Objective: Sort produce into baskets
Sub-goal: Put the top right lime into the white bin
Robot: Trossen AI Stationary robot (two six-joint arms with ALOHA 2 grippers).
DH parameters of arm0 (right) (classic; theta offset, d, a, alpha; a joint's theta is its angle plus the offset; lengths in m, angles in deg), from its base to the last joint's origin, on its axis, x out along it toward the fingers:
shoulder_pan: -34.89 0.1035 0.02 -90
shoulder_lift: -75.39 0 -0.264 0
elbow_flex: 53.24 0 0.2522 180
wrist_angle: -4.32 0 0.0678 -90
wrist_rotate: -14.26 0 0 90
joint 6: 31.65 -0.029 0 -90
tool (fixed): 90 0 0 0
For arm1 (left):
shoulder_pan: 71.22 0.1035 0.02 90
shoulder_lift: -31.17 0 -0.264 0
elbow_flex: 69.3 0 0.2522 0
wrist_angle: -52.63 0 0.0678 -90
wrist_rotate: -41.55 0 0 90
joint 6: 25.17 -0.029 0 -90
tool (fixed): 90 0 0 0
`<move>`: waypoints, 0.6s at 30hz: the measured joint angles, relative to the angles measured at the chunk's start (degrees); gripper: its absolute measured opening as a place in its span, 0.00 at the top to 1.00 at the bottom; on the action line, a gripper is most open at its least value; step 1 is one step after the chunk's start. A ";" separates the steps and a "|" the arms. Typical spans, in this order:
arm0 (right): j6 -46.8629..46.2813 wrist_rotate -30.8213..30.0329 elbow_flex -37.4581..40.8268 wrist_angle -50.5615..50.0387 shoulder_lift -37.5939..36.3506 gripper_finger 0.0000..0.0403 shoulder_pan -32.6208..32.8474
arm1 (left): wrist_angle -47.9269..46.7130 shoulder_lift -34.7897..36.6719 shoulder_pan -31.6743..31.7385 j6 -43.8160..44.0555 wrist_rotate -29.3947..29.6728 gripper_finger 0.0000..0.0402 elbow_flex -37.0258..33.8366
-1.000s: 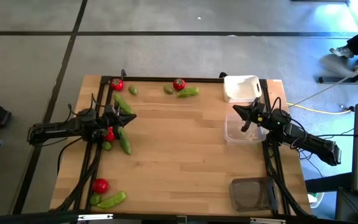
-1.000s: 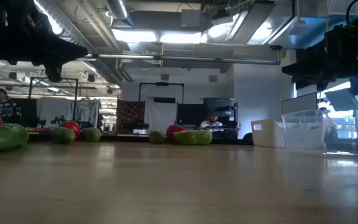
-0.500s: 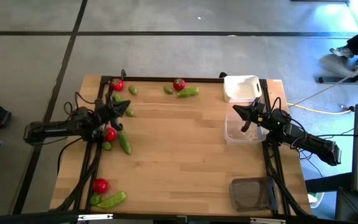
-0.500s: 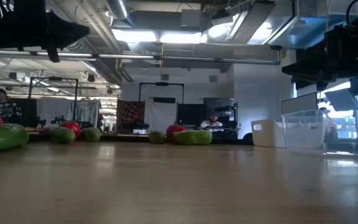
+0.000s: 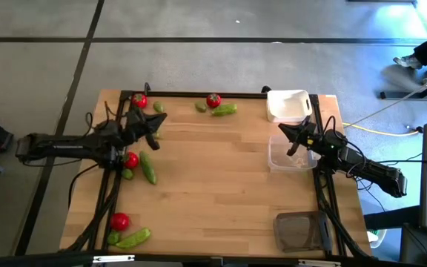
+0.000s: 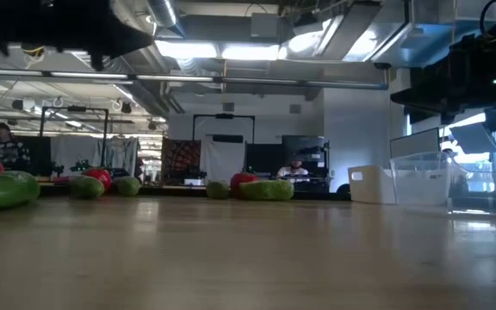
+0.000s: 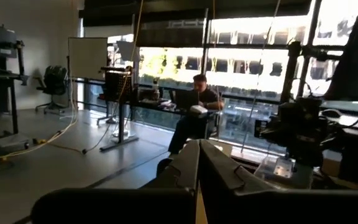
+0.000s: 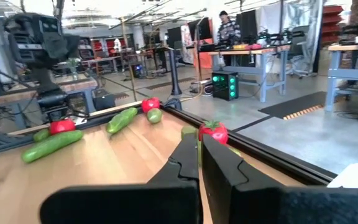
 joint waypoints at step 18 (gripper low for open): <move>1.27 -7.48 -0.02 0.32 -0.02 0.98 0.00 | 14.27 -27.64 9.92 -9.14 -0.01 0.98 12.82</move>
